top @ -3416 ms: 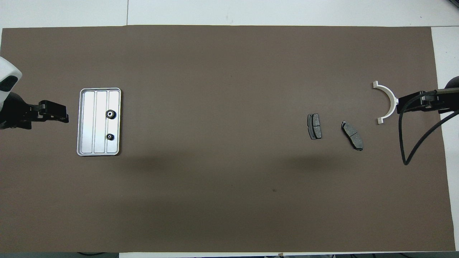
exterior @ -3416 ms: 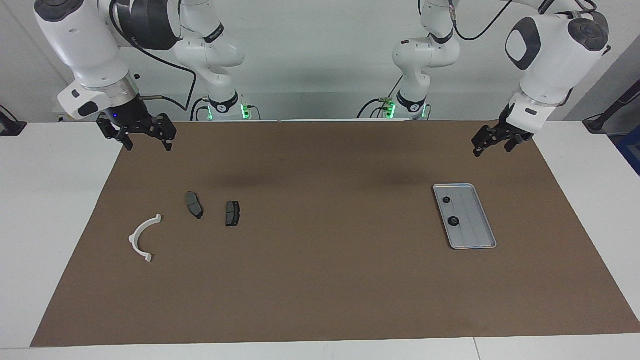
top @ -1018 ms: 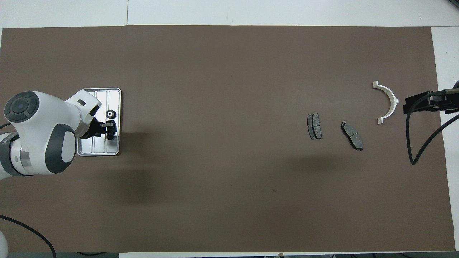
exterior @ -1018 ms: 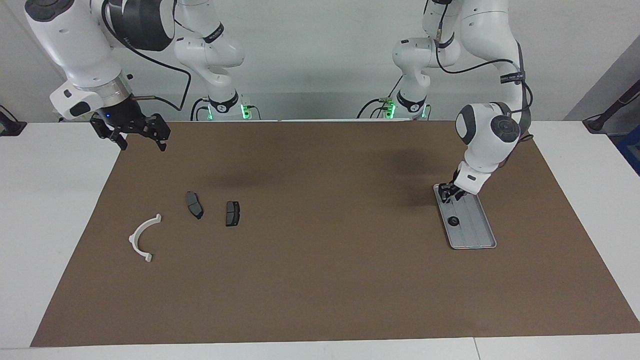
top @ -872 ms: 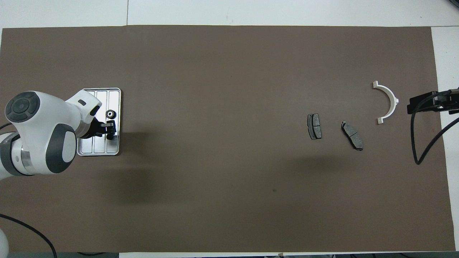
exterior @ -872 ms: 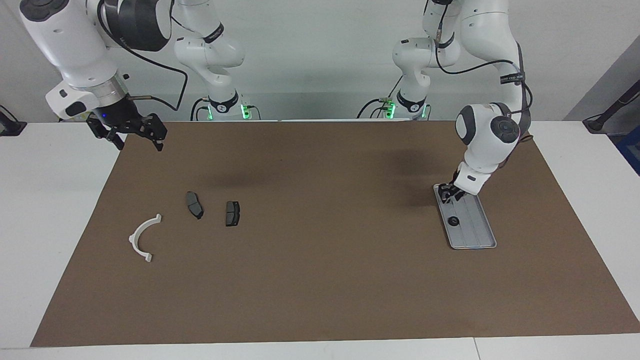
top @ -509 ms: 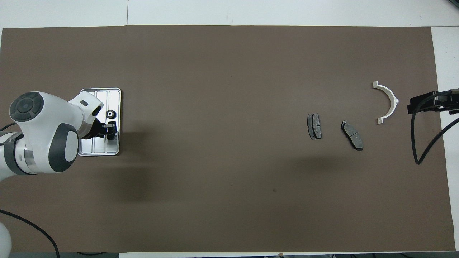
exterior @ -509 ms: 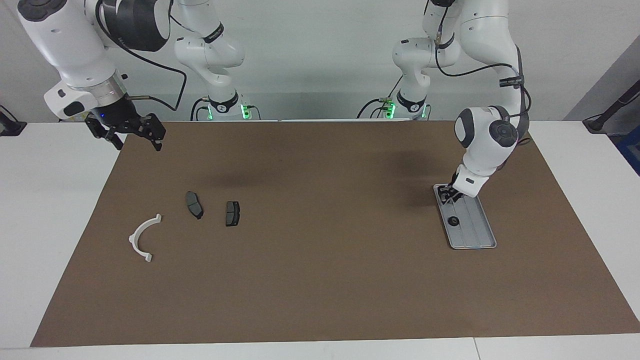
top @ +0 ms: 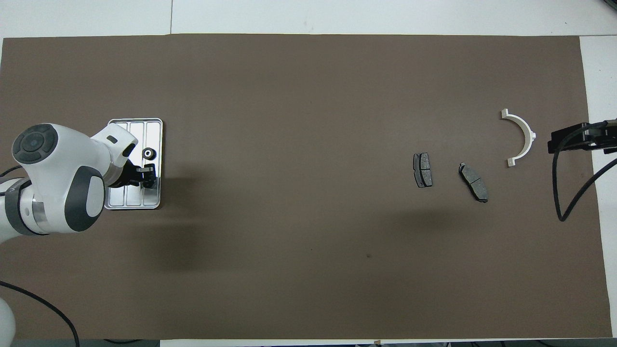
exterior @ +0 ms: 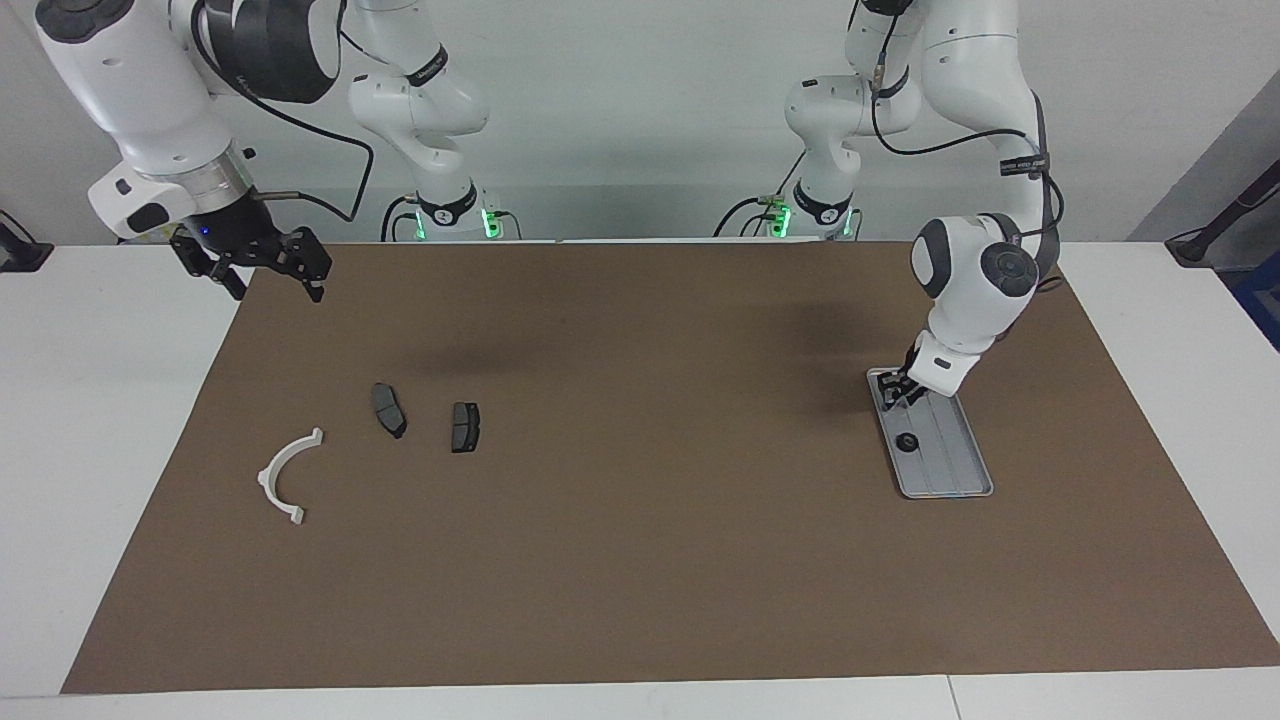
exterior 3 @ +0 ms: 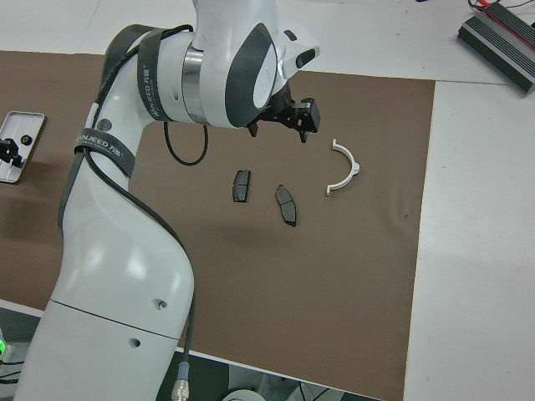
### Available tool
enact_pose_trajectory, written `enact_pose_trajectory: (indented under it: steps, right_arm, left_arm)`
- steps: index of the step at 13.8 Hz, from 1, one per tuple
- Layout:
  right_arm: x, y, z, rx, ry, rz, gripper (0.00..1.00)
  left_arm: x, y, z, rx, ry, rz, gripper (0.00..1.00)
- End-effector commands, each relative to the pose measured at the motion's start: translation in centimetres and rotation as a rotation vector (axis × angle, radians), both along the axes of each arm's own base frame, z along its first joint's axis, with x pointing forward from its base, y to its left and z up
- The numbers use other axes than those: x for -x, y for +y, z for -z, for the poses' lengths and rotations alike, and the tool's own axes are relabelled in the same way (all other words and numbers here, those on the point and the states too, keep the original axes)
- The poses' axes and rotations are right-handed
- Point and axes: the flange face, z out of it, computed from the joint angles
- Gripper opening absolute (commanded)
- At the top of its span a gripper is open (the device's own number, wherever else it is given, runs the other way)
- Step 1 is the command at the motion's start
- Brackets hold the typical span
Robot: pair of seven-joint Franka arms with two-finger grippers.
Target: Place bearing gear from tray to pile
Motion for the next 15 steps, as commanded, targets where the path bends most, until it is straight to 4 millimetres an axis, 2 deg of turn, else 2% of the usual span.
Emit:
enact_pose_trajectory:
  steps: [1, 5, 10, 12, 15]
  right_arm:
    - [0.4, -0.1, 0.1, -0.009, -0.009, -0.023, 1.00]
    - [0.4, -0.1, 0.1, -0.009, -0.009, -0.023, 1.00]
    - [0.4, -0.1, -0.1, -0.009, -0.012, -0.023, 1.00]
    - [0.4, -0.1, 0.0, -0.009, -0.010, -0.023, 1.00]
    - [0.4, -0.2, 0.1, -0.009, -0.009, -0.023, 1.00]
  left_arm:
    - [0.4, 0.1, 0.5, 0.007, -0.005, -0.021, 0.43]
    - [0.4, 0.0, 0.5, 0.007, -0.005, -0.019, 0.43]
    - [1.4, -0.4, 1.3, 0.006, 0.014, -0.009, 0.33]
    - [1.5, -0.3, 1.4, 0.006, 0.018, -0.007, 0.25]
    - [1.2, -0.4, 1.1, 0.006, 0.015, -0.010, 0.02]
